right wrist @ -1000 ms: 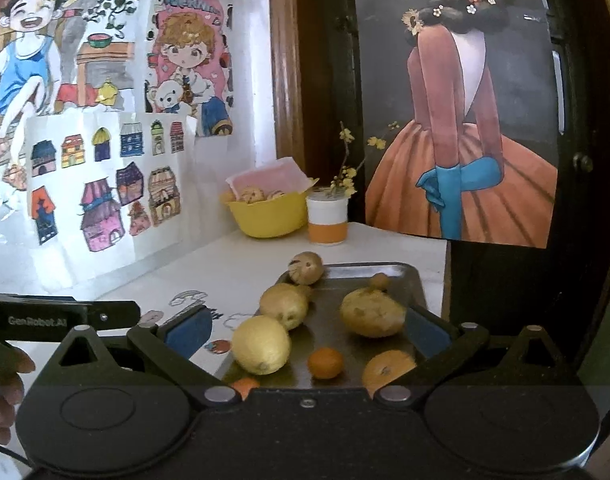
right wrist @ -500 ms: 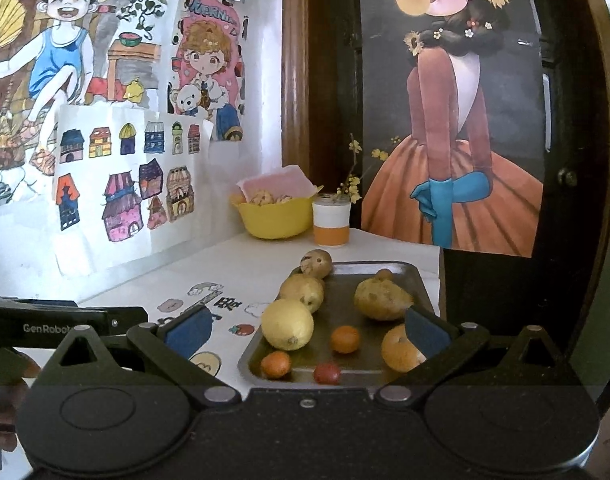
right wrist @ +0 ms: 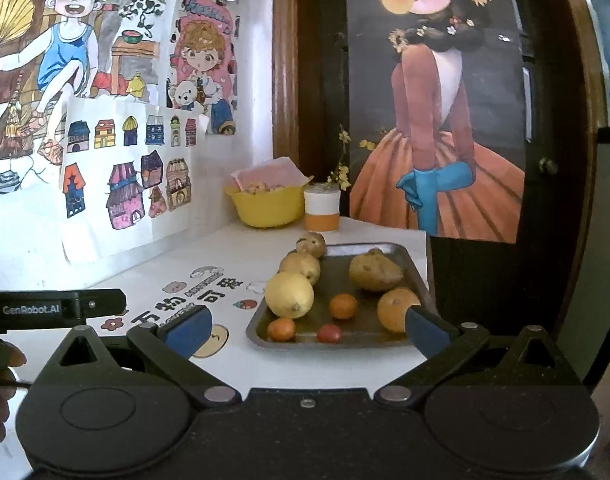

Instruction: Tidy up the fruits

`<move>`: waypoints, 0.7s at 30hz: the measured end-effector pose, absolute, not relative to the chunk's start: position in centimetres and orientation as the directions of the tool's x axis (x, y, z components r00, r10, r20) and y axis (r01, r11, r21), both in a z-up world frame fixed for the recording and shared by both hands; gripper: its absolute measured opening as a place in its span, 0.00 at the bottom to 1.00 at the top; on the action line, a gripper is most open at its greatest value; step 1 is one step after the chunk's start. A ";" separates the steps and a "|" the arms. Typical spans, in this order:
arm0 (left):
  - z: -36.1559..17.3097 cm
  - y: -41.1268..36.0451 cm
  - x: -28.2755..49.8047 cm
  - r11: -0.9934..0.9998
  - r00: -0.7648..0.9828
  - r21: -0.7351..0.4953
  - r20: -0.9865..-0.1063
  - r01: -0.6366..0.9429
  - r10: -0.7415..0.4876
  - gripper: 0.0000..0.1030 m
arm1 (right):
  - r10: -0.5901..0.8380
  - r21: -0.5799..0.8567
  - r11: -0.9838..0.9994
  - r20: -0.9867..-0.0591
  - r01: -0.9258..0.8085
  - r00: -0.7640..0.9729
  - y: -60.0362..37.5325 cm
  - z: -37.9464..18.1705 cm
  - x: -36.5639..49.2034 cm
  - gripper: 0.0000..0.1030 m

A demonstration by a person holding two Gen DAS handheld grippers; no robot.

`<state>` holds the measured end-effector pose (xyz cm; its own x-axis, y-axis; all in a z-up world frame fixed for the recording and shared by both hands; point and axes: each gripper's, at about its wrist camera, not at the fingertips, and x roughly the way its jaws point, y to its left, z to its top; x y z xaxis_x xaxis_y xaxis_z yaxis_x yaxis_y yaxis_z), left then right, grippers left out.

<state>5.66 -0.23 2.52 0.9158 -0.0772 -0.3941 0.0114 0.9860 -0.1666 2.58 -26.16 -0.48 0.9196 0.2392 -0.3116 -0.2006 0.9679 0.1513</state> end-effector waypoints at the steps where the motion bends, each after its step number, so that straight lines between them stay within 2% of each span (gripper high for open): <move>1: 2.3 -0.2 5.3 0.987 0.917 -0.162 -0.389 0.018 -0.081 1.00 | 0.237 0.158 0.968 -0.313 -0.196 0.920 -26.1 -0.7 2.3 0.99; 21: 0.1 1.9 3.0 0.986 0.906 -0.161 -0.421 -0.036 -0.036 1.00 | 0.263 0.152 0.963 -0.326 -0.224 0.908 -24.2 -2.8 1.0 0.99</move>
<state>2.96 1.94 0.10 0.9063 -0.0358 -0.4210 -0.0357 0.9864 -0.1607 1.03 -24.16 -2.84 0.9080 0.2625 -0.3265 -0.2238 0.9627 0.1518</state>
